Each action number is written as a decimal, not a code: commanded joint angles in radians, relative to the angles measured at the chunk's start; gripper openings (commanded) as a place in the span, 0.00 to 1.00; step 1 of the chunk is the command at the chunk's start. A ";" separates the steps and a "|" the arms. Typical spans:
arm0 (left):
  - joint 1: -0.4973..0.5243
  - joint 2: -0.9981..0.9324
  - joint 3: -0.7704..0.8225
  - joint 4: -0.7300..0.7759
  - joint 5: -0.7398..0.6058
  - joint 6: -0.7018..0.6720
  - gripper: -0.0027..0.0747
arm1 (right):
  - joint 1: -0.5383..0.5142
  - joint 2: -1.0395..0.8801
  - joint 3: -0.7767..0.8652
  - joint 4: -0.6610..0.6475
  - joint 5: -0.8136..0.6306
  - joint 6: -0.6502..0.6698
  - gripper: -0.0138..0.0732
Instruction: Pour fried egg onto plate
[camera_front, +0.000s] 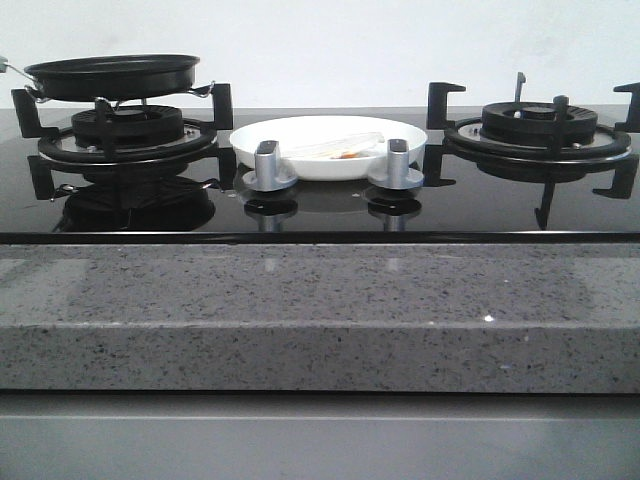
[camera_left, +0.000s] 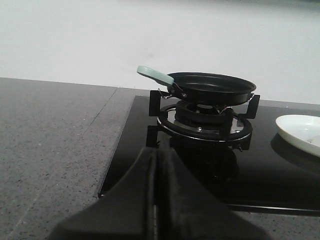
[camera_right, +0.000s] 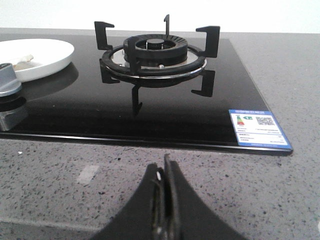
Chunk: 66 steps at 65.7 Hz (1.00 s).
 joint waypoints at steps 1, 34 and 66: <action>-0.008 -0.014 0.005 0.001 -0.082 -0.007 0.01 | -0.005 -0.025 -0.006 0.013 -0.093 -0.013 0.08; -0.008 -0.014 0.005 0.001 -0.082 -0.007 0.01 | -0.003 -0.026 -0.006 -0.012 -0.140 -0.001 0.08; -0.008 -0.014 0.005 0.001 -0.082 -0.007 0.01 | -0.003 -0.027 -0.006 -0.293 -0.253 0.310 0.08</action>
